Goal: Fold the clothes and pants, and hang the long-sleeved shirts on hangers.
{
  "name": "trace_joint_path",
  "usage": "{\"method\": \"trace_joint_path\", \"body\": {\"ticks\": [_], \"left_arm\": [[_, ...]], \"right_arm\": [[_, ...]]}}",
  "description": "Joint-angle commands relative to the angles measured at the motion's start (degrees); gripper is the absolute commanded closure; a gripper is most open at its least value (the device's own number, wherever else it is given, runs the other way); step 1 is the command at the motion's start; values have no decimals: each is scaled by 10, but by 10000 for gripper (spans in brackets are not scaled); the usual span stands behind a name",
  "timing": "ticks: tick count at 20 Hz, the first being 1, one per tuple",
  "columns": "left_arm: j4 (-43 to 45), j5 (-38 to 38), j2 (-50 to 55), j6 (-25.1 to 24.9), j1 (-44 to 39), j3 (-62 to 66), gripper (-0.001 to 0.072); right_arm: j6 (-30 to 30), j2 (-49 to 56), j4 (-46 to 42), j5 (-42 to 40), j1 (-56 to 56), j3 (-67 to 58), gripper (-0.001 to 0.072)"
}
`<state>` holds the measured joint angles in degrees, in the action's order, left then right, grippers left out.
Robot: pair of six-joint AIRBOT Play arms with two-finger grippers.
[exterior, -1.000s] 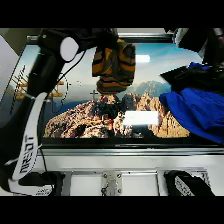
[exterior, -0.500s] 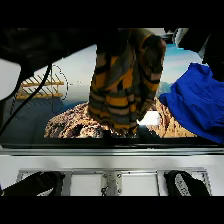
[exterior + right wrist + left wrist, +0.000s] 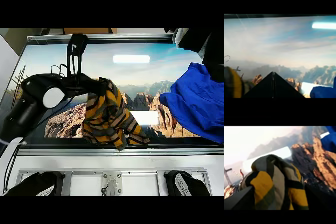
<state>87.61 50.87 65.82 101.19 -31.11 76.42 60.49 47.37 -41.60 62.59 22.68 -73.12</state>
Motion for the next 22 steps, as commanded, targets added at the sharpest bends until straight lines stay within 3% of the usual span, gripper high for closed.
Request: {"method": "trace_joint_path", "body": {"ticks": [1, 3, 6, 10, 13, 16, 17, 18, 19, 20, 21, 22], "left_arm": [[-67, 37, 49, 8, 76, -15, 20], [-119, 68, 55, -20, 115, -39, 20], [-127, 81, 51, -29, 146, -114, 20], [-132, 23, 61, -30, 146, -196, 20], [-185, 20, 110, -57, 145, -201, 20], [-250, 35, 163, -95, 145, -171, 21], [-254, 42, 176, -95, 145, -159, 56], [-253, 52, 187, -95, 145, -148, 235], [-253, 62, 196, -95, 145, -139, 369], [-252, 64, 202, -95, 145, -136, 429], [-252, 59, 203, -98, 145, -138, 594], [-252, 55, 203, -106, 146, -139, 694]], "right_arm": [[0, 15, 0, 28, 0, 0, 702], [0, 17, 0, 39, 0, 0, 702], [0, 17, 0, 48, 0, 1, 703], [0, 21, 0, 71, 0, 1, 703], [1, 22, 0, 82, 0, 22, 703], [39, 22, -42, 82, -1, 82, 703], [54, 22, -70, 82, -1, 110, 703], [69, 22, -94, 82, -3, 144, 703], [81, 22, -115, 79, -9, 184, 703], [84, 22, -120, 74, -17, 227, 703], [84, 23, -120, 64, -29, 266, 703], [86, 26, -120, 53, -47, 304, 703]]}}
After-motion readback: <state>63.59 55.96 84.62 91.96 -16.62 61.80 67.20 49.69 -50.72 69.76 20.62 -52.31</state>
